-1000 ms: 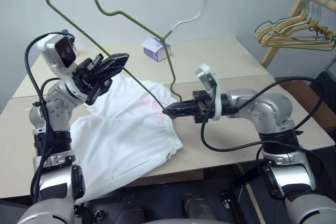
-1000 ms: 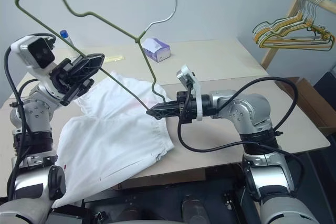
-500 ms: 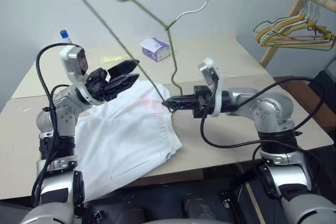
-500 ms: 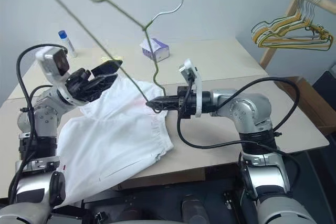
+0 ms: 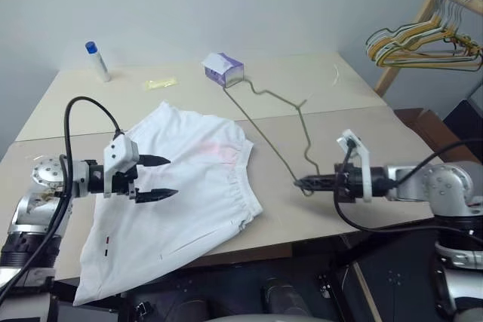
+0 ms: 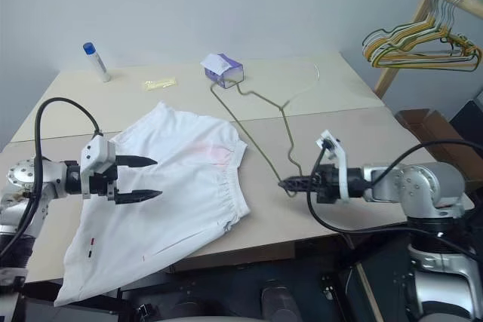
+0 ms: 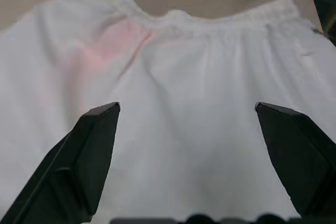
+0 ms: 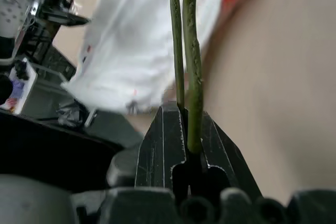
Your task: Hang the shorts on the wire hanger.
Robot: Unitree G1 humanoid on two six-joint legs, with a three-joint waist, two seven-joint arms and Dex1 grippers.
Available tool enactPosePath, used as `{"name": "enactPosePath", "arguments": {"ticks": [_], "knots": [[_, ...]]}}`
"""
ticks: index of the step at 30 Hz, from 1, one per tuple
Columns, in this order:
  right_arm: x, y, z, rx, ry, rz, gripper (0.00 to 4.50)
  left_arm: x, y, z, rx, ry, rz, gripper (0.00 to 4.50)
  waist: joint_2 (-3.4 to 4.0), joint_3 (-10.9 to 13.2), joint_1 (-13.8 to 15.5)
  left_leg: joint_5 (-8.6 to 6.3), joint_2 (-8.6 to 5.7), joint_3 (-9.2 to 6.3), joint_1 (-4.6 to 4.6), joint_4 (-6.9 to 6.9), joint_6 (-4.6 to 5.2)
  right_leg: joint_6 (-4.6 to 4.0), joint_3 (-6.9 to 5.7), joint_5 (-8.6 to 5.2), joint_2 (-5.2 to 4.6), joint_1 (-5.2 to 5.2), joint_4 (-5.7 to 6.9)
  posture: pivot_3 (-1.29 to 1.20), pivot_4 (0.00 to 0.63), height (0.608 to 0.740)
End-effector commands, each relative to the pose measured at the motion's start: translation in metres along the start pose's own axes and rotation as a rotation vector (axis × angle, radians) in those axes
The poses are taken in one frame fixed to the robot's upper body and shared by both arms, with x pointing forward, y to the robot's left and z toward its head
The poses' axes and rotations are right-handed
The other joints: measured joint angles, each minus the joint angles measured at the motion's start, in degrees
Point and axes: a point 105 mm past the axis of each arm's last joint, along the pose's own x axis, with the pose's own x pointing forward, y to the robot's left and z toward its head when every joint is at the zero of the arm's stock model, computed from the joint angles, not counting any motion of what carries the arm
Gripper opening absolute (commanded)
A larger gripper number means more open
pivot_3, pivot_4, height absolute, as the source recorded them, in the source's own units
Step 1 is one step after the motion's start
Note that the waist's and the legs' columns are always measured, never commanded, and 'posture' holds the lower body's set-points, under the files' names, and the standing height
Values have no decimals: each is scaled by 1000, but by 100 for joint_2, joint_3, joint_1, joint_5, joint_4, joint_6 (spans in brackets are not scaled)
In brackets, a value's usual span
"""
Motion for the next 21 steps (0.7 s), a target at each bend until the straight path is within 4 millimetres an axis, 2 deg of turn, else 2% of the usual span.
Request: {"name": "enactPosePath", "arguments": {"ticks": [1, 6, 11, 14, 21], "knots": [[-11, -5, -20, 170, 76, 27, 0, -2, -1, 14, 87, 7, 1, 4469, 0, 0, 14, -1, 0, 2, 0, 1, 1, 0, 0, 0, 0, 0, 0, -107, 0, 740], [-17, -22, -38, 256, 133, -43, 0, 3, -5, 11, 108, 43, -10, 4469, 7, 4, 5, 0, 11, 6, 7, 2, 1, 16, 4, -8, 15, 1, 3, -98, 0, 740], [-18, -33, -43, 278, 135, -73, 0, 4, -11, 15, 102, 26, -36, 4469, 8, 5, 12, 0, 12, 6, 8, 3, 1, 21, 5, -10, 16, 3, 1, -92, 0, 740], [-12, -36, -46, 268, 151, -72, 0, 4, -12, 15, 100, 28, -30, 4469, 8, 5, 21, 0, 12, 6, 8, 3, 1, 21, 5, -10, 16, 3, 2, -88, 0, 740], [-3, -29, -41, 235, 124, 1, 0, 8, -8, 17, 89, 13, 1, 4469, 8, 5, 33, 0, 12, 6, 8, 5, 1, 23, 5, -8, 16, 4, 2, -81, 0, 740]]}}
